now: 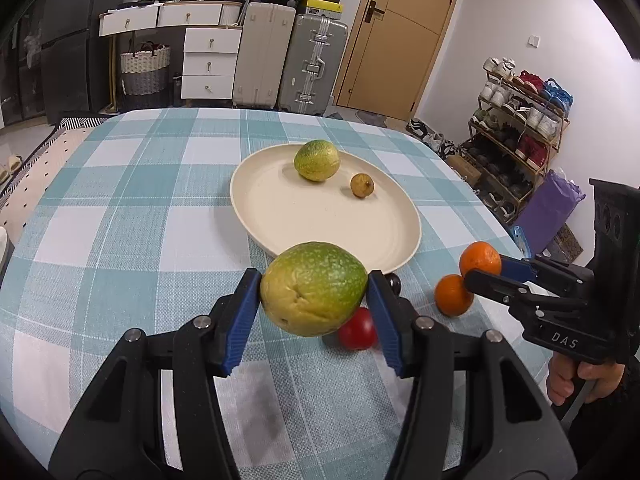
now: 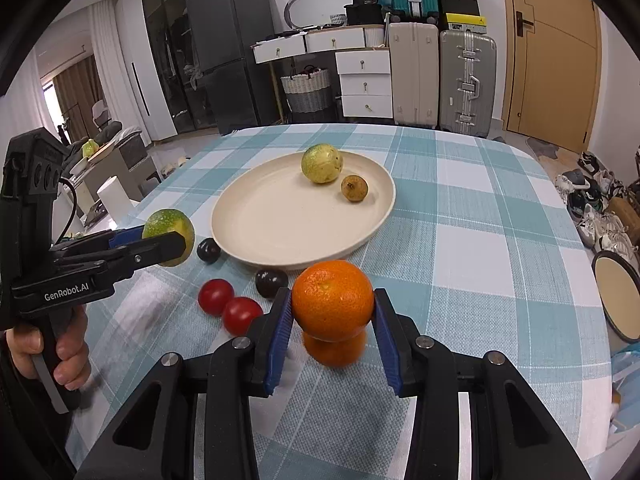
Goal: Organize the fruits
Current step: 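Carry both fruits onto the cream plate and open both tools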
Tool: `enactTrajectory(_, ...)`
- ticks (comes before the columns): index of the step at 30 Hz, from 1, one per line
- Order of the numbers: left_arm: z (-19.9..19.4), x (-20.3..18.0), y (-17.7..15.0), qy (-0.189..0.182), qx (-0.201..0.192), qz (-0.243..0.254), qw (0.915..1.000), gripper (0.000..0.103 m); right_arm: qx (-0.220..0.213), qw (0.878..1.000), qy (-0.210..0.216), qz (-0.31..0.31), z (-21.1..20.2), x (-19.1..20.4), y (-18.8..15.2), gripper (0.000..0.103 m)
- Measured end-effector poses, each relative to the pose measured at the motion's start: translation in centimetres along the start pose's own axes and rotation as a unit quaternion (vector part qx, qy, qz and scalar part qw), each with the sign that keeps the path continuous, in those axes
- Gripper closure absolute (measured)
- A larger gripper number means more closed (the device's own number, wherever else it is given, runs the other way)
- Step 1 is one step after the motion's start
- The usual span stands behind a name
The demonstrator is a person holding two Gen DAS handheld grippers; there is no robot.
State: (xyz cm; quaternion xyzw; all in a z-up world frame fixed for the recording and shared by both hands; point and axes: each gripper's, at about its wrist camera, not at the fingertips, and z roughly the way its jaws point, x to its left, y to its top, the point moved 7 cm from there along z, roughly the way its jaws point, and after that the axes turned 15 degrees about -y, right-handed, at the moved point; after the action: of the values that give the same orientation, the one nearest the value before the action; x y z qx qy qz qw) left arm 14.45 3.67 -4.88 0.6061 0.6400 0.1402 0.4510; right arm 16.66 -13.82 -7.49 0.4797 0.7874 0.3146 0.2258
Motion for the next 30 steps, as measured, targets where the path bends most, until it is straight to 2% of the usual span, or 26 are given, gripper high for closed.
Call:
enactTrajectory(16,1.0,-0.2,2.0,0.002,-0.012,0.013,0.9998,0.052,-0.008,1.000,0.005,0.023,0.9,0.3,2.2,0.063)
enactTrajectory(30,2.4,0.4,3.6,0.011,-0.018,0.017,0.9996,0.051,-0.015,1.000,0.012,0.019,1.9,1.0,4.6,0.063)
